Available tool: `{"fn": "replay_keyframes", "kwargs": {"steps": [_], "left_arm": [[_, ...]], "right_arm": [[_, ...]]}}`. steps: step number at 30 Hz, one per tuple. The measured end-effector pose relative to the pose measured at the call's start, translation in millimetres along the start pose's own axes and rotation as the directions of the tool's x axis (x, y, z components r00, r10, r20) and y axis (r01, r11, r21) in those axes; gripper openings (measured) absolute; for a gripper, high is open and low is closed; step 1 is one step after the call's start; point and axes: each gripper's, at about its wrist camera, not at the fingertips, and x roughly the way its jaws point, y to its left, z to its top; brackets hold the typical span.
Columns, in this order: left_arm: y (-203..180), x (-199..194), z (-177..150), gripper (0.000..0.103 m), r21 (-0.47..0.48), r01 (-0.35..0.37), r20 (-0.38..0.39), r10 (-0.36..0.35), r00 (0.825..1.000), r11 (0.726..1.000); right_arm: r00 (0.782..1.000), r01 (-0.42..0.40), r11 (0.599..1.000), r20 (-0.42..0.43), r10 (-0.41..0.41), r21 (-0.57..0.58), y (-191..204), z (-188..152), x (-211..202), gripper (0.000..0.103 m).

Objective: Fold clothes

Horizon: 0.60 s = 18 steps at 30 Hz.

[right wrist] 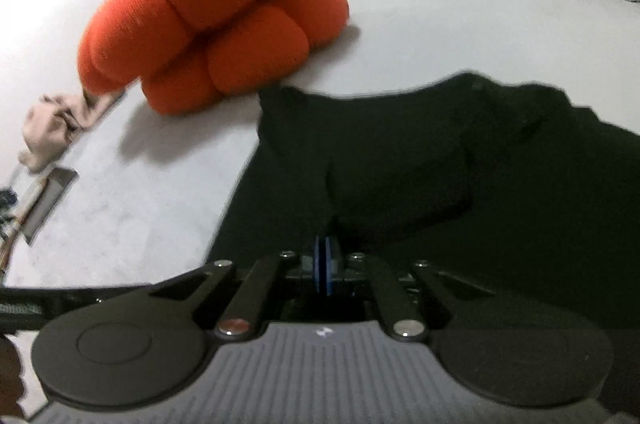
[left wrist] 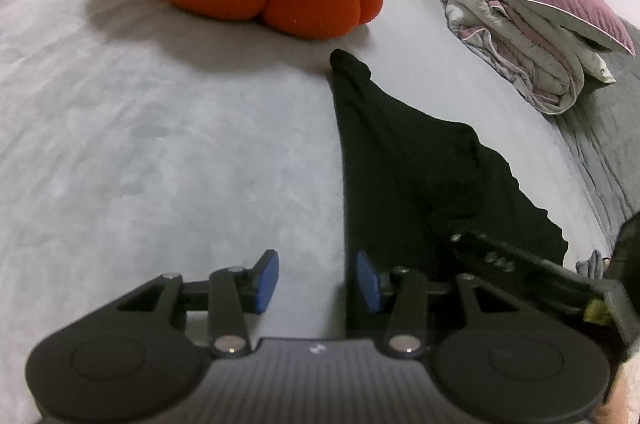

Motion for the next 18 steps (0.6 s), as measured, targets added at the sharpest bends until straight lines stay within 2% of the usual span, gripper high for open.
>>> {"fn": "replay_keyframes", "kwargs": {"steps": [2,5,6,11,16,18], "left_arm": [[0.1,0.3,-0.4,0.046,0.004,-0.002,-0.003,0.002,1.000,1.000],[0.3,1.7,-0.2,0.046,0.001,-0.006,-0.008,0.006,1.000,1.000],[0.9,1.9,0.0,0.047,0.000,-0.007,-0.010,0.007,1.000,1.000],[0.7,2.5,0.8,0.047,-0.001,-0.007,-0.013,0.007,1.000,1.000],[-0.7,1.4,-1.5,0.049,0.019,-0.004,-0.020,0.005,1.000,1.000],[-2.1,0.5,-3.4,0.050,0.034,-0.002,-0.026,0.003,1.000,0.999]], "right_arm": [[1.000,0.005,1.000,0.006,-0.005,-0.011,1.7,-3.5,3.5,0.008],[0.999,-0.033,0.999,0.027,0.032,0.040,-1.3,-5.8,-9.1,0.034],[0.999,-0.037,0.998,0.039,0.035,0.049,-2.1,-7.9,-16.6,0.039],[0.996,-0.083,0.992,0.033,0.080,0.097,4.5,-29.6,-46.0,0.039],[0.991,-0.136,0.973,0.018,0.135,0.185,21.6,-78.0,-86.2,0.039],[0.992,-0.123,0.975,0.009,0.124,0.182,33.2,-101.6,-109.1,0.039]]}}
